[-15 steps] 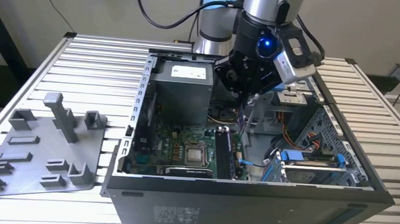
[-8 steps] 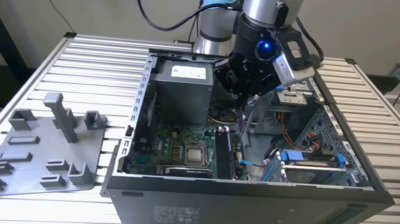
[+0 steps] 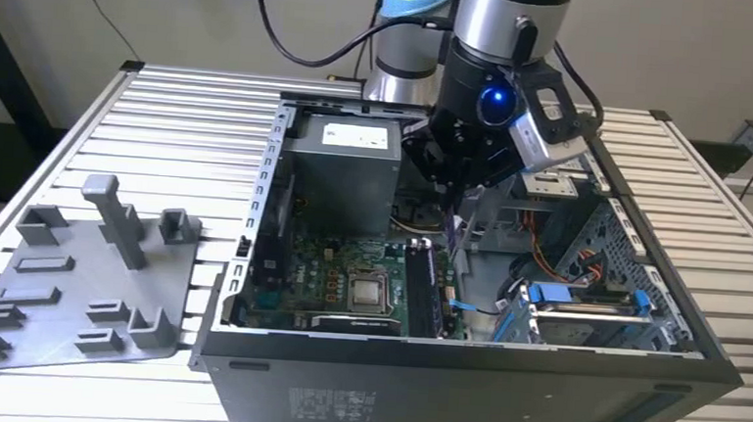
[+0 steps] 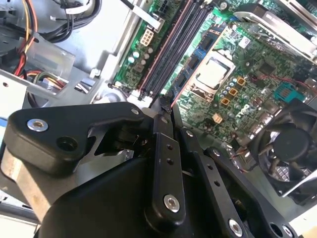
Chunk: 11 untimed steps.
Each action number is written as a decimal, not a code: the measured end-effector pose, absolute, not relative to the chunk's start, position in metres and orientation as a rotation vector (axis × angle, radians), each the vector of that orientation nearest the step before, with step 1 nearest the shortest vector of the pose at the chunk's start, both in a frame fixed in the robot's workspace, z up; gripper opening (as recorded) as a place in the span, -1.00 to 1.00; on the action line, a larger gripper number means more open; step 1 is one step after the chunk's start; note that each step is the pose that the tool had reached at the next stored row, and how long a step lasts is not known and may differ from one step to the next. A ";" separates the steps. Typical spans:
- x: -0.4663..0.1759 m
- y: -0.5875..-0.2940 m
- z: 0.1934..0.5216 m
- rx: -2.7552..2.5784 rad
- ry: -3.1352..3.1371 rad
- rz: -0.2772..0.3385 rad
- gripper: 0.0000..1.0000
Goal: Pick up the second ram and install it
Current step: 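Insert the second ram into the second slot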
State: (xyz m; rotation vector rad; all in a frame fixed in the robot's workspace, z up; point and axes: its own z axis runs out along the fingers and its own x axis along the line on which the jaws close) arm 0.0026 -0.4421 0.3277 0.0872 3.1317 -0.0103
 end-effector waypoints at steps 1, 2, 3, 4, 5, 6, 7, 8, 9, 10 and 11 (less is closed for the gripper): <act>0.003 -0.442 0.327 0.087 3.132 -0.010 -0.72; 0.003 -0.442 0.325 0.087 3.132 -0.010 -0.72; 0.003 -0.442 0.324 0.087 3.132 -0.010 -0.72; 0.003 -0.442 0.323 0.087 3.132 -0.010 -0.72; 0.003 -0.442 0.322 0.087 3.132 -0.010 -0.72; 0.003 -0.442 0.321 0.087 3.132 -0.010 -0.72; 0.003 -0.442 0.320 0.087 3.132 -0.010 -0.72; 0.003 -0.442 0.319 0.087 3.132 -0.010 -0.72; 0.003 -0.442 0.318 0.087 3.132 -0.010 -0.72; 0.003 -0.442 0.317 0.087 3.132 -0.010 -0.72; 0.003 -0.442 0.317 0.087 3.132 -0.010 -0.72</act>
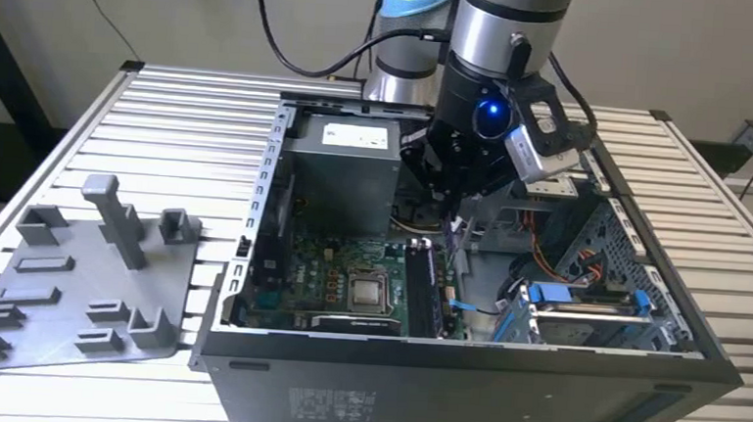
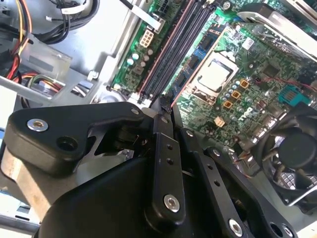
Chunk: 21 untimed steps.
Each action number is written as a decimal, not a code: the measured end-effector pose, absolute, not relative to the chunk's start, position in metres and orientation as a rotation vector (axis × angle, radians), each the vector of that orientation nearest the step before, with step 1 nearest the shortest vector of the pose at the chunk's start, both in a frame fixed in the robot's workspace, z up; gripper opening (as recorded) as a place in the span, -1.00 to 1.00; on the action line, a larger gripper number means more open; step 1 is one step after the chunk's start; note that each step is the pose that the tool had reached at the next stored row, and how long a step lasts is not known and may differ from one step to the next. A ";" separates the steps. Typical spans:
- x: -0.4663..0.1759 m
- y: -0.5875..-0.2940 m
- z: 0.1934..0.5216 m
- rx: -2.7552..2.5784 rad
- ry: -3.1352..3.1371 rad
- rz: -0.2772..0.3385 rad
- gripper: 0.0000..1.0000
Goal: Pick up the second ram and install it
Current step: 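Insert the second ram into the second slot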
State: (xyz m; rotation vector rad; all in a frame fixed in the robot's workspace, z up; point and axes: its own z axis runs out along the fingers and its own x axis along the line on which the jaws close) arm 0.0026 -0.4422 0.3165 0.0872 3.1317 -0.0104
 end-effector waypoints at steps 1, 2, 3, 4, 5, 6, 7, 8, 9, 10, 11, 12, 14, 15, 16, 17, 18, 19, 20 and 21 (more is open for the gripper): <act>0.003 -0.442 0.316 0.087 3.132 -0.010 -0.72; 0.003 -0.442 0.315 0.087 3.132 -0.010 -0.72; 0.003 -0.442 0.314 0.087 3.132 -0.010 -0.72; 0.003 -0.442 0.313 0.087 3.132 -0.010 -0.72; 0.003 -0.442 0.312 0.087 3.132 -0.010 -0.72; 0.003 -0.442 0.310 0.087 3.132 -0.010 -0.72; 0.003 -0.442 0.309 0.087 3.132 -0.010 -0.72; 0.003 -0.442 0.307 0.087 3.132 -0.010 -0.72; 0.003 -0.442 0.305 0.087 3.132 -0.010 -0.72; 0.003 -0.442 0.304 0.087 3.132 -0.010 -0.72; 0.003 -0.442 0.302 0.087 3.132 -0.010 -0.72; 0.003 -0.442 0.300 0.087 3.131 -0.011 -0.72; 0.003 -0.442 0.296 0.087 3.131 -0.012 -0.72; 0.003 -0.442 0.294 0.087 3.131 -0.013 -0.72; 0.003 -0.442 0.293 0.087 3.131 -0.013 -0.72; 0.003 -0.443 0.292 0.087 3.131 -0.014 -0.72; 0.003 -0.443 0.292 0.087 3.130 -0.014 -0.72; 0.003 -0.443 0.291 0.087 3.127 -0.014 -0.72; 0.002 -0.444 0.289 0.085 3.125 -0.014 -0.72; 0.001 -0.444 0.287 0.083 3.125 -0.014 -0.72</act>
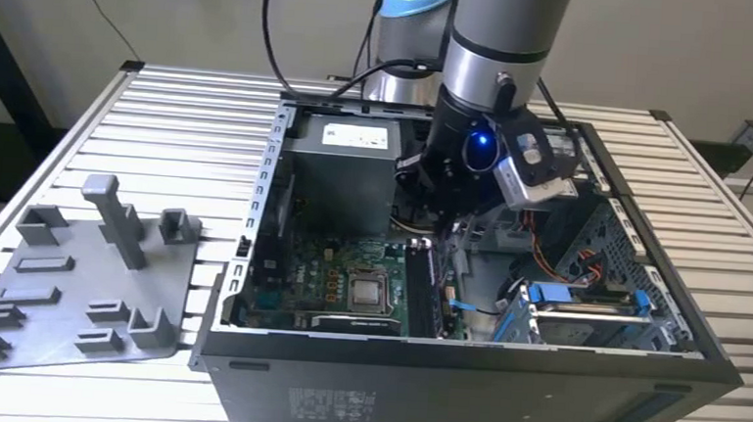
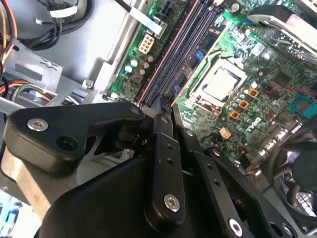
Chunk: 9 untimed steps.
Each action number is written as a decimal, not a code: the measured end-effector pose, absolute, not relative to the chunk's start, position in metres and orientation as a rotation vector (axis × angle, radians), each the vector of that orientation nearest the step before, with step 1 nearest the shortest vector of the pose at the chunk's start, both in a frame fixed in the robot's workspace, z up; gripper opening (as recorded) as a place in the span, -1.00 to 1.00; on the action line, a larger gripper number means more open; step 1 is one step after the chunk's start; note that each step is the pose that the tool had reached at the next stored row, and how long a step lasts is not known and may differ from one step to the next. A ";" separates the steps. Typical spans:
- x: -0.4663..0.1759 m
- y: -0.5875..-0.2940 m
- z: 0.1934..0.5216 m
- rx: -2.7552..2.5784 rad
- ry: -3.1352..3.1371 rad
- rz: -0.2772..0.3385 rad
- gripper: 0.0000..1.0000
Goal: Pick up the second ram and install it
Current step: 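Insert the second ram into the second slot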
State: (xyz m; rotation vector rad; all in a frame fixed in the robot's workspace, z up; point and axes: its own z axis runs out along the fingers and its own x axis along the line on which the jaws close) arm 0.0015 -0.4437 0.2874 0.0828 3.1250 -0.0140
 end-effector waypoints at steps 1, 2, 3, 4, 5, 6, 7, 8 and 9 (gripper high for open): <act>0.001 -0.444 0.286 0.081 3.125 -0.014 -0.72; 0.000 -0.445 0.285 0.079 3.125 -0.014 -0.72; 0.000 -0.445 0.284 0.079 3.125 -0.014 -0.72; -0.001 -0.446 0.283 0.078 3.125 -0.014 -0.72; -0.001 -0.446 0.282 0.077 3.125 -0.014 -0.72; -0.001 -0.447 0.280 0.076 3.125 -0.014 -0.72; -0.001 -0.448 0.279 0.076 3.125 -0.014 -0.72; -0.001 -0.449 0.277 0.074 3.125 -0.014 -0.72; -0.002 -0.449 0.275 0.073 3.125 -0.014 -0.72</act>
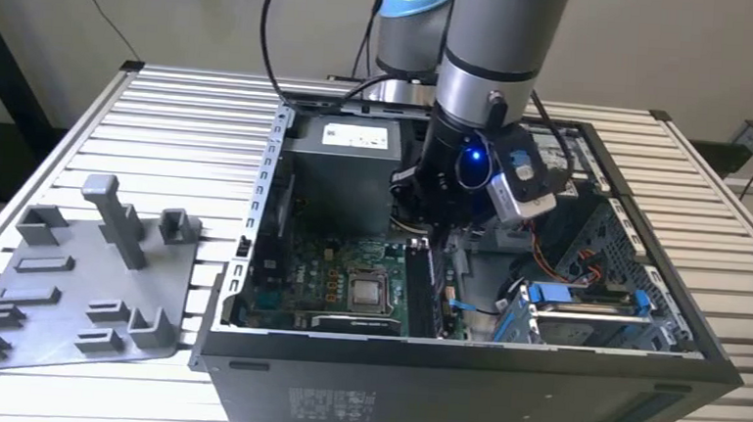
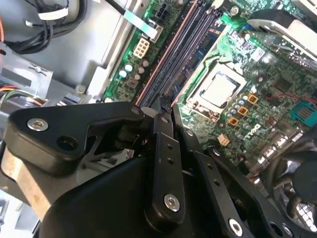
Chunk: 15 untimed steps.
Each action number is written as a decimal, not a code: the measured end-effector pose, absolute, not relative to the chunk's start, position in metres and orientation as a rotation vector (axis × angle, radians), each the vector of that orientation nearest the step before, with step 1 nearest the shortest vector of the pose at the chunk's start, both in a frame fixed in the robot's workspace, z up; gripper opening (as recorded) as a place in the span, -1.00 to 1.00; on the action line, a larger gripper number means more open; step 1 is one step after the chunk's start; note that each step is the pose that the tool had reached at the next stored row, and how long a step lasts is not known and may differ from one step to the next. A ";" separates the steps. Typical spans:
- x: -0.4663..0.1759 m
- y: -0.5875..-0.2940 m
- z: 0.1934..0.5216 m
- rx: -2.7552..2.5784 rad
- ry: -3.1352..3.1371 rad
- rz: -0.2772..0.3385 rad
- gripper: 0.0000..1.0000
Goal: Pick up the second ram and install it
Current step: 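Insert the second ram into the second slot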
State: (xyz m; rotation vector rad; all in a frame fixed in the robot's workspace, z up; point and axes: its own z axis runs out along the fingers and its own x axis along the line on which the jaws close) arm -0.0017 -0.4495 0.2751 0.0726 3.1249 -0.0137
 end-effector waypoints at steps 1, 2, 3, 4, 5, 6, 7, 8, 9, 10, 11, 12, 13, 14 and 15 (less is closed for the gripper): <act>-0.002 -0.450 0.273 0.071 3.125 -0.014 -0.72; -0.002 -0.451 0.272 0.070 3.125 -0.014 -0.72; -0.003 -0.451 0.271 0.070 3.125 -0.014 -0.72; -0.003 -0.451 0.270 0.070 3.125 -0.014 -0.72; -0.004 -0.451 0.268 0.069 3.125 -0.014 -0.72; -0.004 -0.451 0.267 0.069 3.125 -0.014 -0.72; -0.005 -0.451 0.265 0.069 3.126 -0.014 -0.72; -0.005 -0.451 0.264 0.068 3.127 -0.014 -0.72; -0.005 -0.451 0.263 0.068 3.129 -0.014 -0.72; -0.005 -0.452 0.262 0.068 3.131 -0.014 -0.72; -0.005 -0.452 0.261 0.068 3.132 -0.014 -0.72; -0.005 -0.452 0.260 0.067 3.132 -0.014 -0.72; -0.005 -0.452 0.259 0.067 3.133 -0.014 -0.72; -0.005 -0.452 0.258 0.066 3.133 -0.014 -0.72; -0.005 -0.452 0.257 0.066 3.133 -0.014 -0.72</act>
